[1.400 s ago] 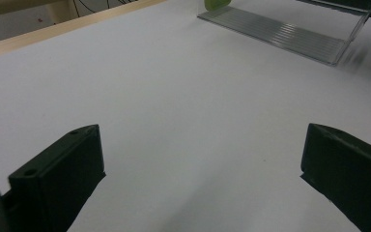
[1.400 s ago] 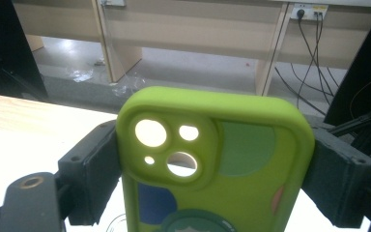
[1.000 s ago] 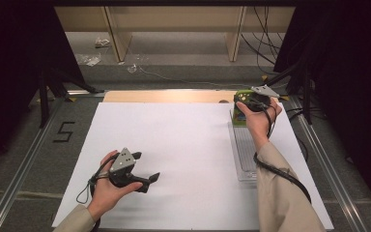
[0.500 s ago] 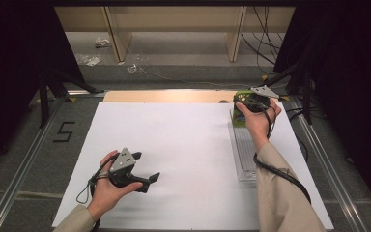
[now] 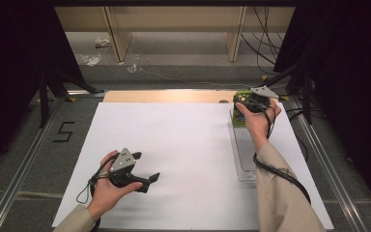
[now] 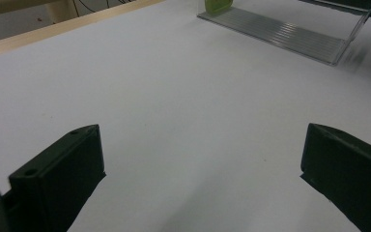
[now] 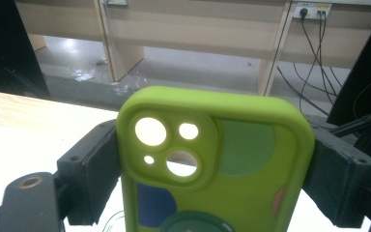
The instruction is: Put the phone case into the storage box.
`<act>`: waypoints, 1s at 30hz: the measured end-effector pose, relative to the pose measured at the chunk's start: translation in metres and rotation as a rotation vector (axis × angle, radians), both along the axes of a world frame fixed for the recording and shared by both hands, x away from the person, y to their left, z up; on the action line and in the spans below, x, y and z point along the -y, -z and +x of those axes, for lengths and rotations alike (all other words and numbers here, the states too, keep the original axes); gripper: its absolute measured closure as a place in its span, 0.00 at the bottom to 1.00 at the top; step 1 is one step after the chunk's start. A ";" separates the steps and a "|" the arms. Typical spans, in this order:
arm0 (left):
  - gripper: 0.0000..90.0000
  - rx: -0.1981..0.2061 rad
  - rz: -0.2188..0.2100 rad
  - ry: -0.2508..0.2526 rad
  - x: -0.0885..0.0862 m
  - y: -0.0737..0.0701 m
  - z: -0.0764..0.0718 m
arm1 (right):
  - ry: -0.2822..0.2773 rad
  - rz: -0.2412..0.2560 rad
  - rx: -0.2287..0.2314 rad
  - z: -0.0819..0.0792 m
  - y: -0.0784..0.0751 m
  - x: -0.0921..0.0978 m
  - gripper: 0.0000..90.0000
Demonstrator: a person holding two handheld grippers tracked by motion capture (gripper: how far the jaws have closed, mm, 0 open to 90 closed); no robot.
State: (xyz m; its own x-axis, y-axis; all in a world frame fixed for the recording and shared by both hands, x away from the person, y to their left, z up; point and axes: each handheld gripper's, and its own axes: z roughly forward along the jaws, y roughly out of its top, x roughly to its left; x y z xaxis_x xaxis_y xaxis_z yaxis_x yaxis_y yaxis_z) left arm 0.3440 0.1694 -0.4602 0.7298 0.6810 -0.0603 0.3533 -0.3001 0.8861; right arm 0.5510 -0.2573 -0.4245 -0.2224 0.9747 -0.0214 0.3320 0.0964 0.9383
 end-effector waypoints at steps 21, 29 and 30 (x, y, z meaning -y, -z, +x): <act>0.01 -0.001 0.000 0.000 0.000 0.000 0.000 | 0.012 0.032 -0.011 0.002 0.003 0.002 0.06; 0.01 0.002 0.003 0.000 0.000 0.000 0.000 | 0.004 0.033 -0.030 -0.002 -0.001 0.002 0.03; 0.01 0.002 0.003 0.000 0.000 0.000 0.000 | 0.003 0.036 -0.035 -0.003 -0.002 0.002 0.03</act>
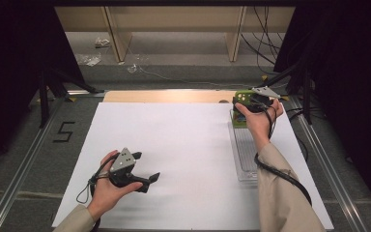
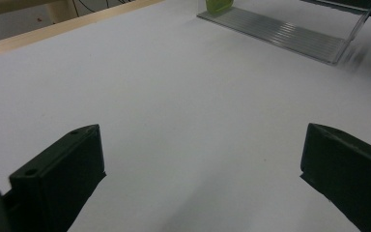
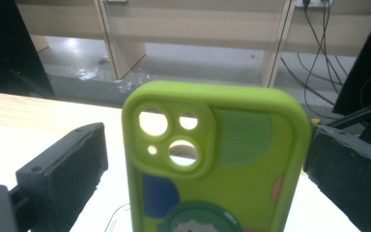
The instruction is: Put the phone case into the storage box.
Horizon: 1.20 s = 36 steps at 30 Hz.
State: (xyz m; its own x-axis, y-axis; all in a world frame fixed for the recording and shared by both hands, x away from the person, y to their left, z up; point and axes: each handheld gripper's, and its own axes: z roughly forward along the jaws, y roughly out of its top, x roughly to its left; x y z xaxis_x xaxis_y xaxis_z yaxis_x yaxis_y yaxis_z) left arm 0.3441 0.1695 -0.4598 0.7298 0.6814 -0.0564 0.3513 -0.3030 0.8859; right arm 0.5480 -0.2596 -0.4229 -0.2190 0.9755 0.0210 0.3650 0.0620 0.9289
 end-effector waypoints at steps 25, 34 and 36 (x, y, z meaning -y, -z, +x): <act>0.01 0.000 0.002 -0.004 -0.001 0.000 0.001 | -0.020 0.003 -0.043 -0.032 -0.008 -0.001 0.04; 0.01 -0.002 0.002 -0.005 -0.001 0.000 0.001 | -0.038 0.008 -0.022 -0.049 -0.014 0.001 0.05; 0.01 -0.003 0.001 -0.006 0.000 0.000 0.001 | -0.049 0.002 -0.017 -0.052 -0.015 0.001 0.05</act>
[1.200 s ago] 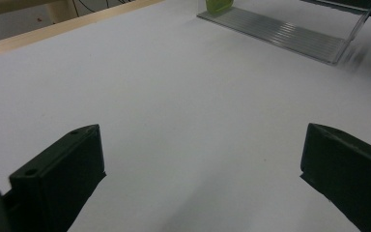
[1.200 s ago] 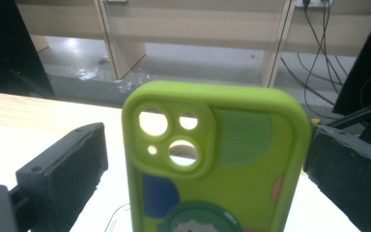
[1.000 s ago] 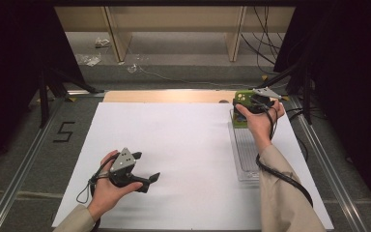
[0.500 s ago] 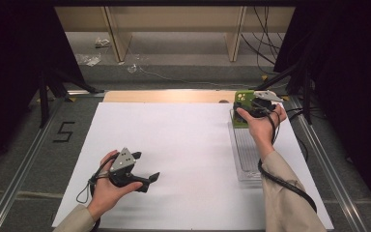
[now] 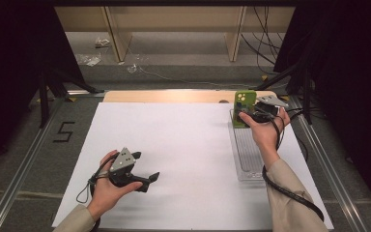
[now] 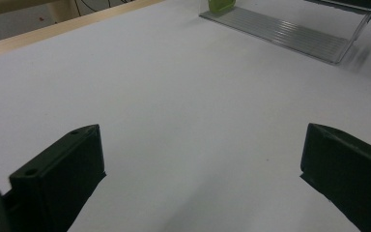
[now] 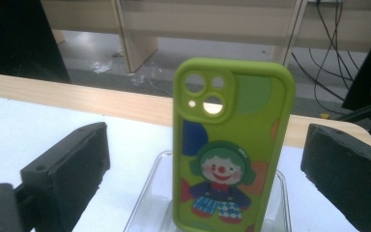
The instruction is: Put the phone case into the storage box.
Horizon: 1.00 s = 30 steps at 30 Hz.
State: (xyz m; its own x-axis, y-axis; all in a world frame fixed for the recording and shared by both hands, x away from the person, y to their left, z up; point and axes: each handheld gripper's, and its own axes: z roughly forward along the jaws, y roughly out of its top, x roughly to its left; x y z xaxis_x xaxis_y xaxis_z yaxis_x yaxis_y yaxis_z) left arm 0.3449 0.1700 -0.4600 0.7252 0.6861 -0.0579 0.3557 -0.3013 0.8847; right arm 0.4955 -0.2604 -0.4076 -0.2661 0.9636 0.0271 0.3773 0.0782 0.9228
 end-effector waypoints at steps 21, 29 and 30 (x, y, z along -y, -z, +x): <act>0.01 -0.002 0.003 -0.001 0.000 0.000 0.000 | -0.102 -0.004 0.006 -0.033 -0.003 -0.007 0.08; 0.01 0.000 0.003 -0.002 -0.001 -0.001 0.000 | -0.125 -0.011 0.006 -0.043 -0.007 -0.009 0.08; 0.01 0.000 0.003 -0.002 -0.001 -0.001 0.000 | -0.128 -0.010 0.007 -0.045 -0.007 -0.009 0.09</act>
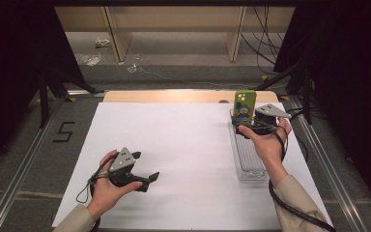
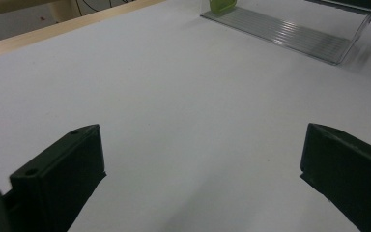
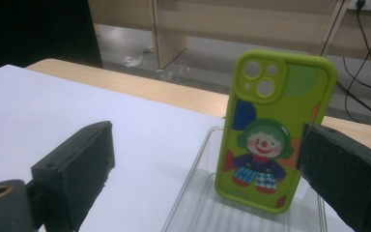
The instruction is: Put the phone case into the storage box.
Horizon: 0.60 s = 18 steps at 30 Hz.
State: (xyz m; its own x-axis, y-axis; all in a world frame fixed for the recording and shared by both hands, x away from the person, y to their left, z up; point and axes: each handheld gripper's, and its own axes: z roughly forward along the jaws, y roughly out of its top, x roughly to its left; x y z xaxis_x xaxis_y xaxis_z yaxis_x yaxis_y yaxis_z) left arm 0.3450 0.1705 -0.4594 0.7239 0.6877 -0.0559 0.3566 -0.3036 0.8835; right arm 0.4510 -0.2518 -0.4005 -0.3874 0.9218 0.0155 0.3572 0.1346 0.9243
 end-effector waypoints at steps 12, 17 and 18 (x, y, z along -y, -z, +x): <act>0.01 0.000 0.001 -0.001 0.000 0.000 0.000 | -0.004 0.019 0.020 -0.013 0.004 0.004 0.09; 0.01 -0.003 0.000 -0.003 0.000 0.001 0.000 | -0.010 0.037 0.057 -0.018 0.004 0.004 0.09; 0.01 -0.002 0.000 -0.003 0.000 0.000 0.000 | -0.010 0.039 0.059 -0.019 0.004 0.004 0.09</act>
